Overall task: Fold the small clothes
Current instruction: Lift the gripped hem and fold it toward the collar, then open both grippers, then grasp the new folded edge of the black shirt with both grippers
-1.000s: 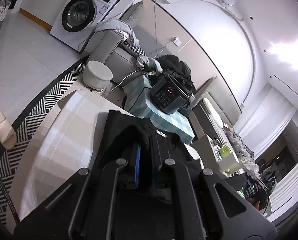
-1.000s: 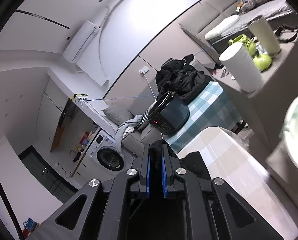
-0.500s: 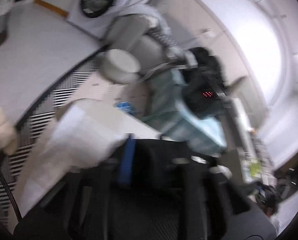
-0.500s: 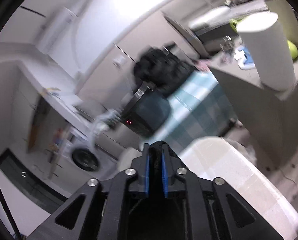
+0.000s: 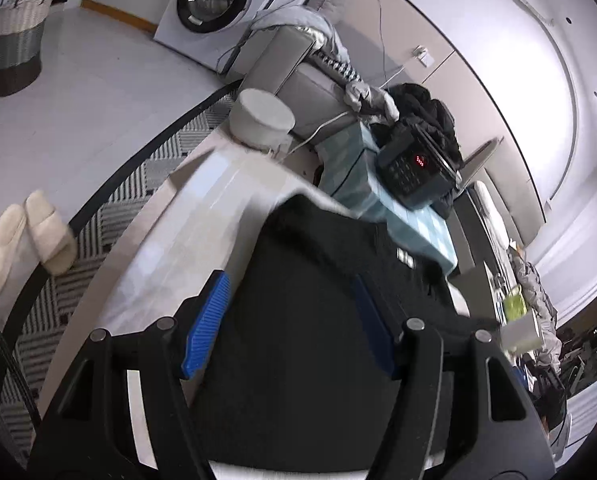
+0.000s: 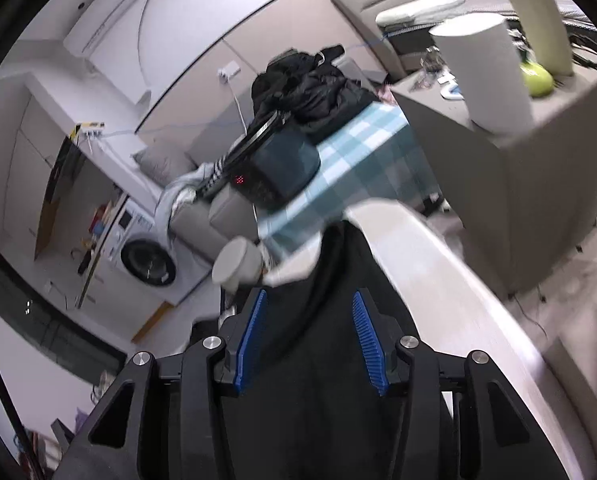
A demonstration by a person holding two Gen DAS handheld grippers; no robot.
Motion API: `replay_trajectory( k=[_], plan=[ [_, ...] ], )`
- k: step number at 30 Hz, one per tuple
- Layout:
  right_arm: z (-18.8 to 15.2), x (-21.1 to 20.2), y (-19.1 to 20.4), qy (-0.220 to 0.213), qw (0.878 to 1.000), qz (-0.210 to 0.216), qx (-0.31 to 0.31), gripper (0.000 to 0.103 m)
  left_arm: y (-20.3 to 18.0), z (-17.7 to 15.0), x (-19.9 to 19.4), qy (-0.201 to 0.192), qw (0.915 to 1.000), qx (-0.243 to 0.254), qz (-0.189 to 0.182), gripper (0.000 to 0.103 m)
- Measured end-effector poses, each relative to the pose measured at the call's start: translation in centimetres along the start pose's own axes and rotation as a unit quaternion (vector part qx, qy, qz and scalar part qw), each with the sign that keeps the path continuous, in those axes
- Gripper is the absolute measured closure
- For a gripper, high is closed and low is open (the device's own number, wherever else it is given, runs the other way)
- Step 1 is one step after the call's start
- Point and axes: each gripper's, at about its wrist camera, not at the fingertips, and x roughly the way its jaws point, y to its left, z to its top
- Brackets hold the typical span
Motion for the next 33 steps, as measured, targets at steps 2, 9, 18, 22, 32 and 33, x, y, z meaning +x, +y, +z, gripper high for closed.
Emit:
replay_trajectory(
  k=[2, 9, 18, 22, 32, 33],
  plan=[
    [-2.2, -1.6, -0.8, 0.020, 1.000, 0.002, 0.009, 0.054, 0.5, -2.6, -2.2, 0.009, 0.9999, -0.011, -0.009, 0.043],
    [-8.3, -4.8, -4.3, 0.083, 0.995, 0.021, 0.051, 0.046, 0.9, -10.0, -6.4, 0.036, 0.9988, -0.025, -0.025, 0.043],
    [-12.9, -4.9, -7.4, 0.129, 0.986, 0.028, 0.102, 0.046, 0.9, -16.8, -6.3, 0.100, 0.9934, -0.044, -0.036, 0.043],
    [-13.4, -3.9, -7.6, 0.143, 0.983, 0.033, 0.108, 0.046, 1.0, -17.5, -4.6, 0.120, 0.9902, -0.058, -0.041, 0.043],
    [-13.1, -2.1, -7.3, 0.136, 0.981, 0.046, 0.127, 0.037, 1.4, -17.0, -2.0, 0.120, 0.9860, -0.099, -0.059, 0.043],
    [-13.1, -2.1, -7.2, 0.135, 0.982, 0.044, 0.124, 0.037, 1.4, -17.0, -1.9, 0.118, 0.9862, -0.100, -0.059, 0.043]
  ],
)
